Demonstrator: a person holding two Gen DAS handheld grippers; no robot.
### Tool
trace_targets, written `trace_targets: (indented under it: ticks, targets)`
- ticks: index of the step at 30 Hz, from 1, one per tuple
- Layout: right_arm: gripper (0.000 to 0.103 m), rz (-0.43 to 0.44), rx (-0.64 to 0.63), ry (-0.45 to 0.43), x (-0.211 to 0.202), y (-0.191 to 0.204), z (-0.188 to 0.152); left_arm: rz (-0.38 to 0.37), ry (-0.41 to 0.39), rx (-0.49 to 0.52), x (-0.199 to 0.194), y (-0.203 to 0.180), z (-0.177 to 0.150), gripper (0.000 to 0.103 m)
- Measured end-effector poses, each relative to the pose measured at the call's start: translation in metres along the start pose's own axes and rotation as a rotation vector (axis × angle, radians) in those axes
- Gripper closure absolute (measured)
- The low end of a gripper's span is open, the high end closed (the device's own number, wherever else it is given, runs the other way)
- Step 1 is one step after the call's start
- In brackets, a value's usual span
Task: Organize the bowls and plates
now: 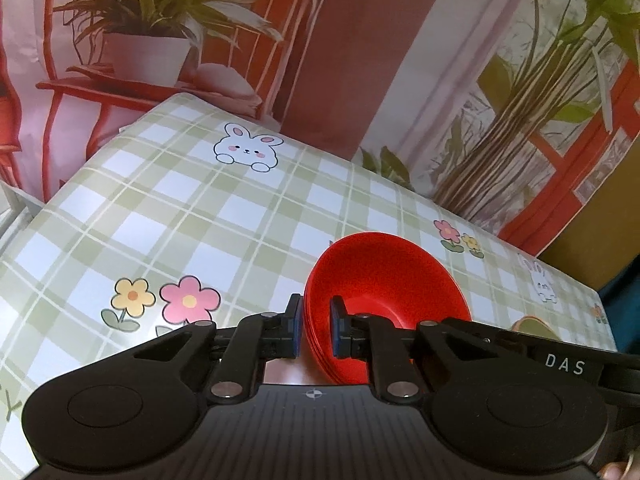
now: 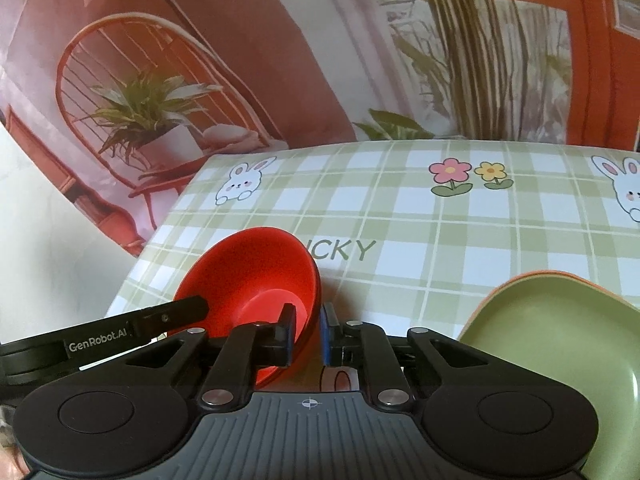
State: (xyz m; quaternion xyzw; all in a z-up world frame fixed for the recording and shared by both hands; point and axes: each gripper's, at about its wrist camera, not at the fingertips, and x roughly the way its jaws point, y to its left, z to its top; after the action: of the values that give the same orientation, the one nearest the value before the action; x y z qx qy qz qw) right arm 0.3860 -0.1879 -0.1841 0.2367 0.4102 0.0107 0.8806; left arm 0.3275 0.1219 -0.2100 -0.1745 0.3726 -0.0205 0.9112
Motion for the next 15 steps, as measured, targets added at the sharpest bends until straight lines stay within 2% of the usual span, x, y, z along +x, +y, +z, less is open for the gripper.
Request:
trace_targets:
  ticks: [6, 15]
  targets:
    - [0.091, 0.009, 0.018, -0.05, -0.024, -0.002, -0.003, 0.005, -0.02, 0.019, -0.017, -0.014, -0.005, 0.088]
    - [0.091, 0.016, 0.071, -0.124, -0.071, -0.02, -0.012, -0.03, -0.038, 0.046, -0.04, -0.044, -0.009, 0.088]
